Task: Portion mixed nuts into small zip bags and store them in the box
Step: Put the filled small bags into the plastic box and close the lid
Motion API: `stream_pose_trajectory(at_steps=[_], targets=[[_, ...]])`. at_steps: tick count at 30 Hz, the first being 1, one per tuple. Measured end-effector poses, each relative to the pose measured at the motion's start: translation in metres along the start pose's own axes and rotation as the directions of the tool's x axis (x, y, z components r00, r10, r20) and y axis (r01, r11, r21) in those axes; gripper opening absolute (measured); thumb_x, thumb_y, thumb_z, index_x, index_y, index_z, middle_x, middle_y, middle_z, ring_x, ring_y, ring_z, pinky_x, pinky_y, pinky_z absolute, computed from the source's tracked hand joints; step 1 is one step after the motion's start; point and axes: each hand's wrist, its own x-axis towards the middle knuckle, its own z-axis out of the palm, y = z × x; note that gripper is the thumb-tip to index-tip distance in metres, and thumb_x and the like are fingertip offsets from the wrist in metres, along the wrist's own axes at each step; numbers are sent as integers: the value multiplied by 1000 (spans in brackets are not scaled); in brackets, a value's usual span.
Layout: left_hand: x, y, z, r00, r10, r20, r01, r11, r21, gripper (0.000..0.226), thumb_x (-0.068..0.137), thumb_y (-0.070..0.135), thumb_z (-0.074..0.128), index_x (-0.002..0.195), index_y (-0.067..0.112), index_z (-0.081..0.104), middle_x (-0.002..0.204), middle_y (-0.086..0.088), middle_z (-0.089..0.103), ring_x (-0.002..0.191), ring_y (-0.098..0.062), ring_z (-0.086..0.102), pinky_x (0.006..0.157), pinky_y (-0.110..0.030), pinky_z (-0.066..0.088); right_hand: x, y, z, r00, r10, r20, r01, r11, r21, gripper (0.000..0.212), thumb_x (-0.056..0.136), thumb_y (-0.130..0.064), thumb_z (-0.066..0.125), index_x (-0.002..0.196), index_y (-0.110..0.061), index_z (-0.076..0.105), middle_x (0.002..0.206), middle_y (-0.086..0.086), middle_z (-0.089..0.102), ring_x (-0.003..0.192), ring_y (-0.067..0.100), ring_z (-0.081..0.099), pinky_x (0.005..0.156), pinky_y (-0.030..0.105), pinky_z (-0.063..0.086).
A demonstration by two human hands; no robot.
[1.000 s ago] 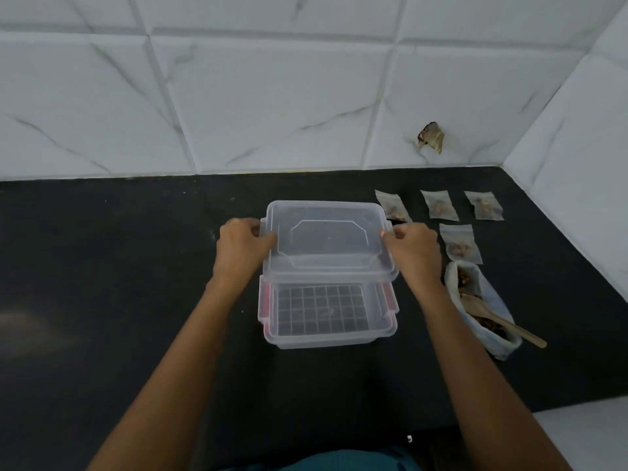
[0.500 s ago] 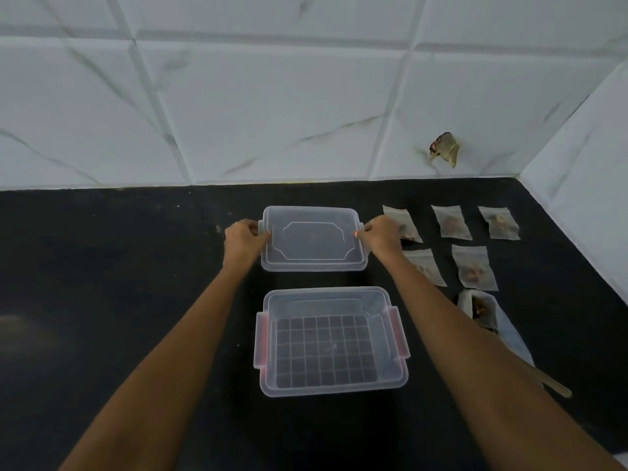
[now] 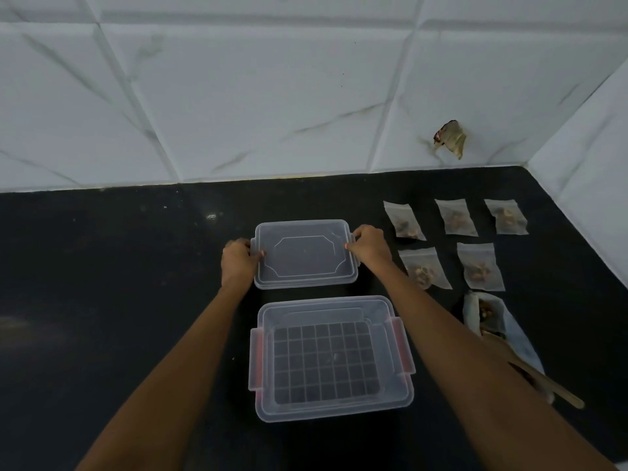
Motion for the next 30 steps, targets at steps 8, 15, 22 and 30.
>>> stream_pose_trajectory(at_steps=[8,15,22,30], targets=[[-30,30,-9,987,158,-40,-148,973,176,49,89,32,59,131,8,48,130,-15,52,114,-31,54,90,-42,47,-18,10,-15,996,-76,-42,78,995,67,32,88,-21,61,117,-7,57,113,12,63,99,23,60,79,30,46],[-85,88,15,919,391,47,-389,880,272,63,89,41,56,142,15,33,145,-8,40,131,-26,41,107,-41,35,-47,37,-43,978,-194,-78,196,981,13,50,89,-23,60,135,-13,44,138,11,47,126,25,45,100,37,40],[-121,147,84,889,384,248,-433,883,182,65,89,36,58,143,13,30,145,-14,37,131,-29,39,105,-39,35,-55,98,-101,977,-145,-154,148,989,6,48,86,-27,62,131,-16,49,131,9,52,119,24,50,97,38,43],[-138,185,164,929,141,342,-172,983,61,59,90,28,56,139,5,31,139,-19,36,128,-34,39,103,-39,34,-33,178,-148,991,18,-134,-16,1000,12,46,87,-25,61,131,-17,48,132,8,50,118,23,50,92,36,43]])
